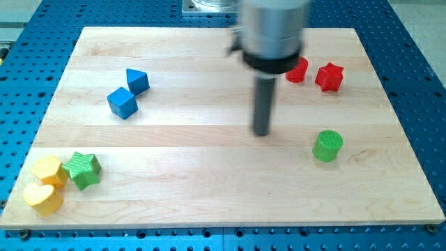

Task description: Push the green circle into the green star

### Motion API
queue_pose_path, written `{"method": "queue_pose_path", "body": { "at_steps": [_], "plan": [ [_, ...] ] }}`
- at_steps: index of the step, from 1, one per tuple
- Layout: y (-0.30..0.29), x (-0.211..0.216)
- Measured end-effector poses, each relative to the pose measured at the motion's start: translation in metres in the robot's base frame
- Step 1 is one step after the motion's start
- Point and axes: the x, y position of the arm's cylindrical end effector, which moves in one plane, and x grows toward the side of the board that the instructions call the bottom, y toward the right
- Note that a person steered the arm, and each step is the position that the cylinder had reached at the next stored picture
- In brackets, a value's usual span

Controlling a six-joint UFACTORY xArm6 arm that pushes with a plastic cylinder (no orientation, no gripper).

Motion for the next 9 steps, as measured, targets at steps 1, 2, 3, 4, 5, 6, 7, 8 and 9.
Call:
{"method": "queue_pose_path", "body": {
  "at_steps": [1, 2, 3, 4, 5, 6, 7, 8, 9],
  "plan": [
    [0.135, -0.006],
    [0.136, 0.031],
    [0.07, 0.076],
    [0.004, 0.093],
    [0.018, 0.09],
    [0.071, 0.075],
    [0.058, 0.052],
    [0.002, 0.054],
    [-0.057, 0.054]
  ]
}}
